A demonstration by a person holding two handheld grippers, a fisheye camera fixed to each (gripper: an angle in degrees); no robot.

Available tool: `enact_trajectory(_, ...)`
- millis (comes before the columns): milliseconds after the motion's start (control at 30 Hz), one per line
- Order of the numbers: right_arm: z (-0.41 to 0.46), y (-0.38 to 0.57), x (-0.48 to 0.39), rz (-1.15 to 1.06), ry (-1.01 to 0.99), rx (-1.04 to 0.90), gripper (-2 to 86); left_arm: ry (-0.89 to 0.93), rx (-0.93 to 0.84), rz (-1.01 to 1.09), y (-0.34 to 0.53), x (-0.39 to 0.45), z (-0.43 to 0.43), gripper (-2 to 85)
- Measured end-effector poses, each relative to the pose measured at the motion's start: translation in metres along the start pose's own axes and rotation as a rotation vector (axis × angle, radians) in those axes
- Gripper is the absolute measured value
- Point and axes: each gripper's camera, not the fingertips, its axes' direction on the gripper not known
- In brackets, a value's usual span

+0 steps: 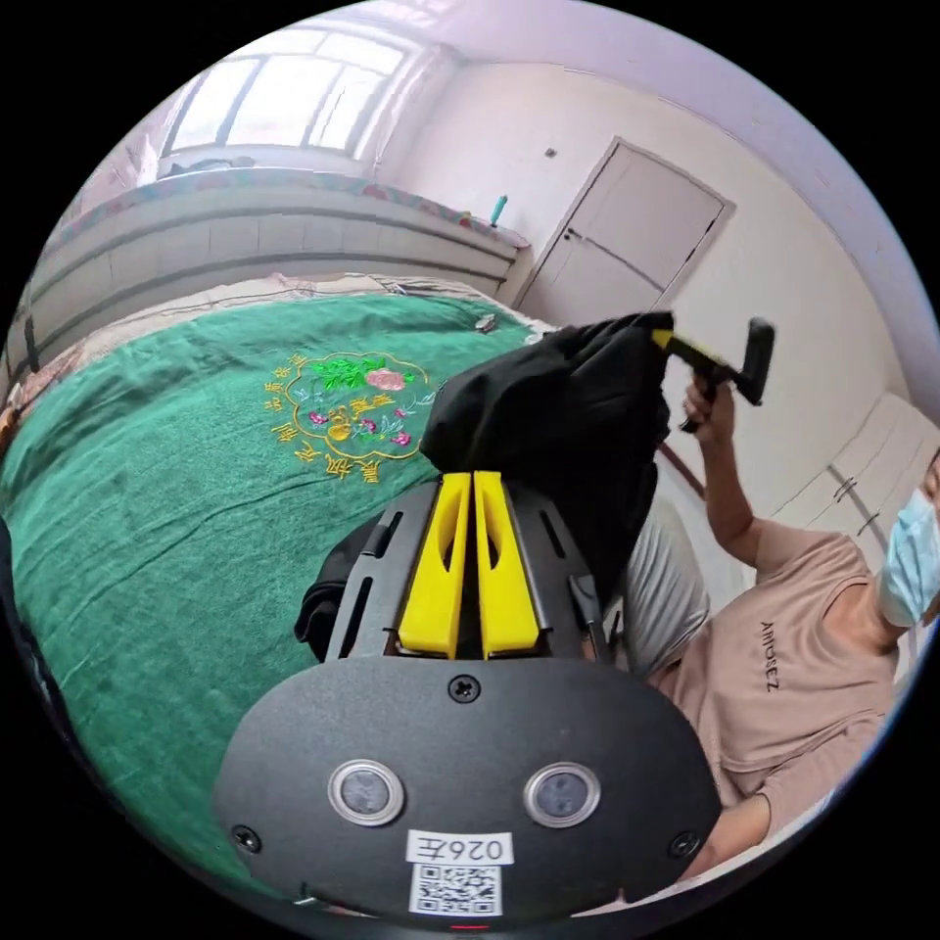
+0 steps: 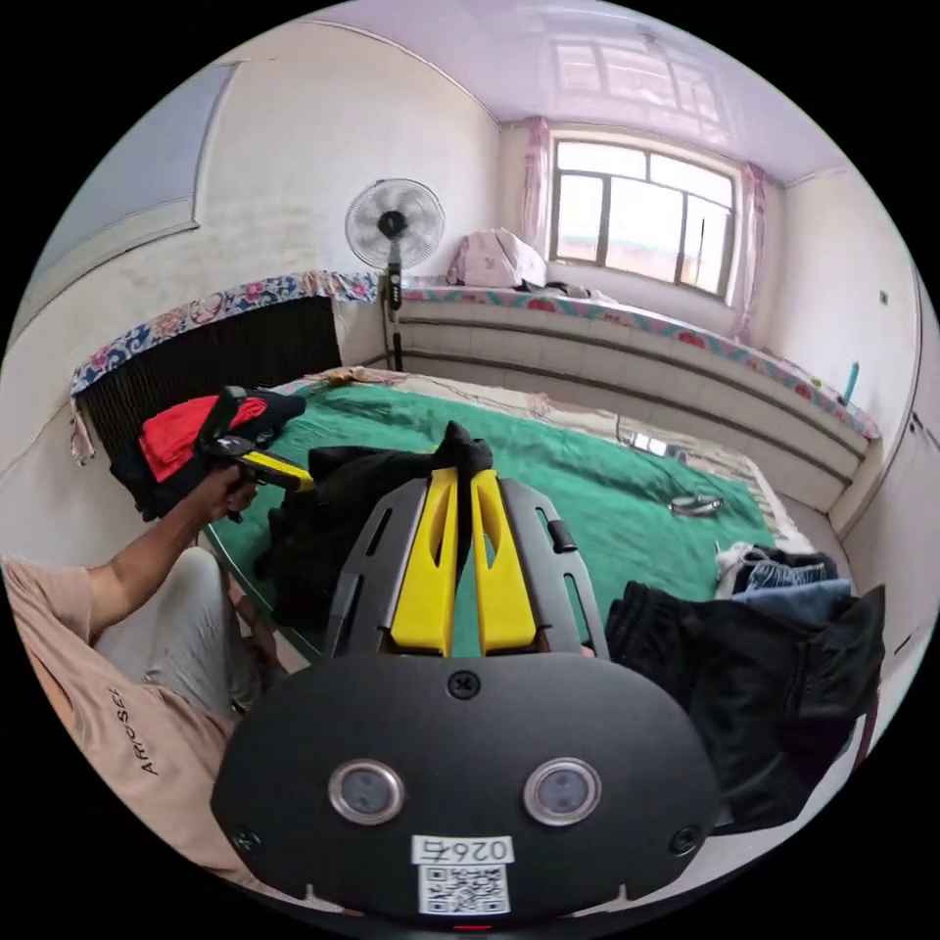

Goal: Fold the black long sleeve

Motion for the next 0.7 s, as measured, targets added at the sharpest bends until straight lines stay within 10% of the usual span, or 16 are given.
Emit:
enact_trajectory(400,-0.008,0.012,-0.025,-0.076,-0.182,0.003,14.8,-0.397,-0.221,0.366,0.044,0.128,0.029,28.1)
enact_trajectory(700,-0.016,-0.004,-0.138,-0.295,0.228,0.139,17.0,-0.439,-0.493,0.305,0.045,0.146,0.08,5.4)
